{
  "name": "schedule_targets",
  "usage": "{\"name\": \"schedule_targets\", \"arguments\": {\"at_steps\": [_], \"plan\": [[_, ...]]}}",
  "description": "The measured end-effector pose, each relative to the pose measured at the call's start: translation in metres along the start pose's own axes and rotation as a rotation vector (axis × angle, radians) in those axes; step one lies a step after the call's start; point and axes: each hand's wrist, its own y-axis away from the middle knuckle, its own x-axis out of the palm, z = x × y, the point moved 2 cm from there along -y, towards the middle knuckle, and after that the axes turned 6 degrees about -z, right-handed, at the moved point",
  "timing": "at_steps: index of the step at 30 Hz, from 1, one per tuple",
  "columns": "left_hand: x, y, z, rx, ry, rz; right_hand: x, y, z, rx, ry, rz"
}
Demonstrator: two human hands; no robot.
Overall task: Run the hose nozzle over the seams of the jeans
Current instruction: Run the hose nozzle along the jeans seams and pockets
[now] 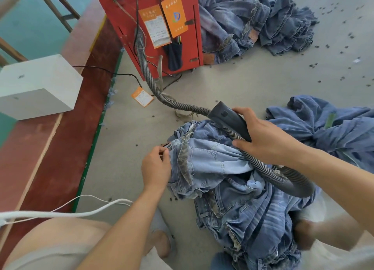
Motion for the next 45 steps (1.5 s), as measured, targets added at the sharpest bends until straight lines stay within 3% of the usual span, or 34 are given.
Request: {"name": "schedule_targets", "arguments": {"at_steps": [2,5,9,12,15,17,21,24,27,31,36,42,45], "plan": [[0.001,0.001,-0.001,0.086,0.037,0.012,0.0,-0.001,0.0,0.0,0.005,-0.003],[0.009,0.009,-0.003,0.181,0.003,0.182,-0.001,0.0,0.001,-0.011,0.001,-0.007],[0.018,0.014,0.012,0.053,-0.588,0.387,0.0,0.0,0.005,-0.026,0.0,-0.004],[0.02,0.011,0.015,-0.029,-0.458,0.443,0.0,0.001,0.005,-0.031,0.003,0.013],[0.014,0.004,0.01,-0.121,-0.165,0.365,-0.002,0.003,0.004,-0.031,0.014,0.031],[0.01,0.006,0.007,-0.149,-0.144,0.266,-0.003,0.004,0.004,-0.027,0.02,0.041],[0.005,0.021,-0.008,0.157,-0.292,-0.066,-0.003,0.006,0.005,-0.019,0.007,0.061],[0.003,0.02,-0.014,0.284,-0.077,-0.114,-0.004,0.007,0.006,-0.03,0.008,0.065],[0.003,0.014,-0.017,0.141,0.114,-0.02,-0.005,0.008,0.006,-0.044,0.01,0.059],[0.007,0.002,-0.013,-0.202,0.233,0.205,-0.006,0.01,0.003,-0.06,0.014,0.052],[0.008,0.005,-0.02,-0.69,0.98,0.478,-0.011,0.013,0.001,-0.071,0.008,0.098],[0.01,0.003,-0.036,-0.897,1.451,0.562,-0.015,0.03,0.007,-0.099,0.079,0.137],[0.011,-0.003,-0.042,-0.821,1.361,0.591,-0.017,0.038,0.003,-0.081,0.131,0.184]]}}
